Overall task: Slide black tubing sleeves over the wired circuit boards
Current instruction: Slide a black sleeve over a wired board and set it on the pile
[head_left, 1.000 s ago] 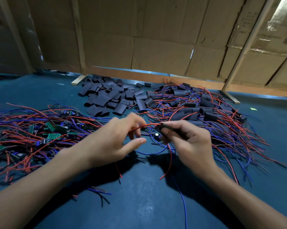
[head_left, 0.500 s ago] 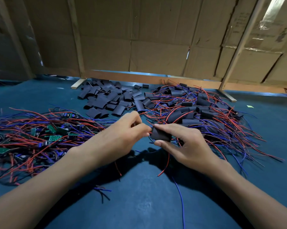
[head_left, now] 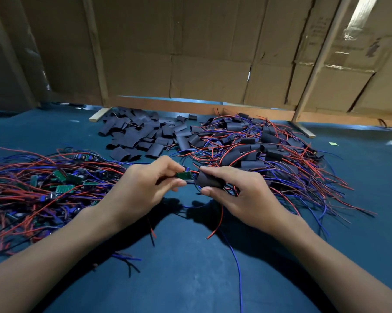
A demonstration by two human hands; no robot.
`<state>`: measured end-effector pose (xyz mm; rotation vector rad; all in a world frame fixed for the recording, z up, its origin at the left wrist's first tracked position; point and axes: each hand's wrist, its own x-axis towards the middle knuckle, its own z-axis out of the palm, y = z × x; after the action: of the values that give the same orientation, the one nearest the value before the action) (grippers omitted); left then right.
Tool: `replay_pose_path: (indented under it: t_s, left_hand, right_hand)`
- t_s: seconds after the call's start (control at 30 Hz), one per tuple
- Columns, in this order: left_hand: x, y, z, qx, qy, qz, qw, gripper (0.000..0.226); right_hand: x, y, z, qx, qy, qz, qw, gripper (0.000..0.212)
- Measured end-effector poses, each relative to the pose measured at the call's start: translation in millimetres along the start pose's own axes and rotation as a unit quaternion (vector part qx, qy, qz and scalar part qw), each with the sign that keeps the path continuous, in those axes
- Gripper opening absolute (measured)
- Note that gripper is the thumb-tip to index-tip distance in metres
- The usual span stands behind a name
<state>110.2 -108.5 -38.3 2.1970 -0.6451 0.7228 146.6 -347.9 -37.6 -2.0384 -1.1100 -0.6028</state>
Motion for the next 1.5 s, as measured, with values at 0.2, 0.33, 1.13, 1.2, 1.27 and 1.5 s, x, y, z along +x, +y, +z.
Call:
replay_pose_path:
  t_s: [0.2,0.33,1.13,1.2,1.27,1.5]
  left_hand:
    - [3.4,7.6,-5.1,-0.030,0.003,0.032,0.999,0.024]
    - [3.6,8.1,-4.4,-0.091,-0.004,-0.049,0.995,0.024]
    - [9.9,-40.5,-48.7,0.366,-0.179,-0.210,0.889,0.081]
    - [10.0,-46.6,-55.0,0.414,-0.256,-0.244,0.839,0.084]
    - [12.0,-47.7,-58.5,0.421,-0.280,-0.235,0.830,0.067]
    - [14.3,-38.7,-60.4,0.339,-0.204,-0.162,0.904,0.014]
  right_hand:
    - [3.3,-4.9,0.2,-0.017,-0.011,-0.041,0.999,0.046]
    - [4.1,-7.6,-2.1,-0.048,-0.015,-0.035,0.998,0.047]
    - [-0.5,65.1,-81.7,-0.264,0.153,0.110,0.946,0.030]
    - [-5.8,81.4,-89.1,-0.248,0.099,0.142,0.953,0.028]
    - [-8.7,93.6,-92.4,-0.249,0.043,0.172,0.952,0.025]
    - [-11.7,108.4,-91.4,-0.280,-0.009,0.193,0.940,0.021]
